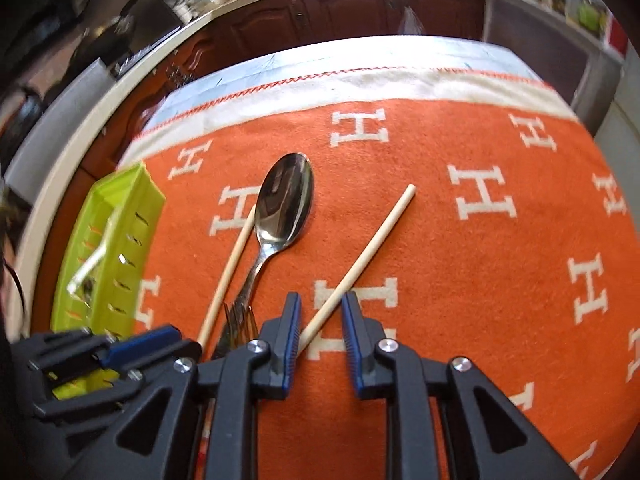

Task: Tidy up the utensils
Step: 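Grasp a red-striped chopstick with the left tool while the right tool grasps a wooden chopstick, then carry both chopsticks into the green tray and open both tools, then move both open tools back over the steel spoon and fork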

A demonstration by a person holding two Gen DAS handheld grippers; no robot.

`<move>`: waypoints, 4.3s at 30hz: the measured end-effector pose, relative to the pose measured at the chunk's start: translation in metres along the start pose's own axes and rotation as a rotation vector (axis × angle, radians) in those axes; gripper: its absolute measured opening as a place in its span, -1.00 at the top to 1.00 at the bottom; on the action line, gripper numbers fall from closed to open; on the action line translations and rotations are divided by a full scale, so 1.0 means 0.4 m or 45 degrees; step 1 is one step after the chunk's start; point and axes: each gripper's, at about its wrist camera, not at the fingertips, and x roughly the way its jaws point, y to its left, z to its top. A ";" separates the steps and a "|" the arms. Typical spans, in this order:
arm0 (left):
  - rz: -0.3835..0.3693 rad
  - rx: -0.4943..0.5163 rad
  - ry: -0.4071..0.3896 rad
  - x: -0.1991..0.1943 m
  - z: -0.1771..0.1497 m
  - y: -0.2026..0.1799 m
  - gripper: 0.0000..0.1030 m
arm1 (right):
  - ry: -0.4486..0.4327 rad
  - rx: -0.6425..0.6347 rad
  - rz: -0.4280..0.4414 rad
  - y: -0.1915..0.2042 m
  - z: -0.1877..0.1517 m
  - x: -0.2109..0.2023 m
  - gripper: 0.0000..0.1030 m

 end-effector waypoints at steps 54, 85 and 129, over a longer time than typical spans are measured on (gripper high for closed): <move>-0.031 -0.181 -0.232 -0.155 -0.023 -0.004 0.94 | 0.049 0.285 0.134 -0.139 -0.006 -0.040 0.86; 0.080 -0.444 -0.268 -0.190 -0.116 0.278 0.94 | -0.344 0.468 0.016 -0.116 0.016 -0.095 0.90; 0.351 -0.512 -0.422 -0.319 -0.216 0.329 -0.42 | 0.081 0.017 0.484 0.343 0.048 -0.042 0.86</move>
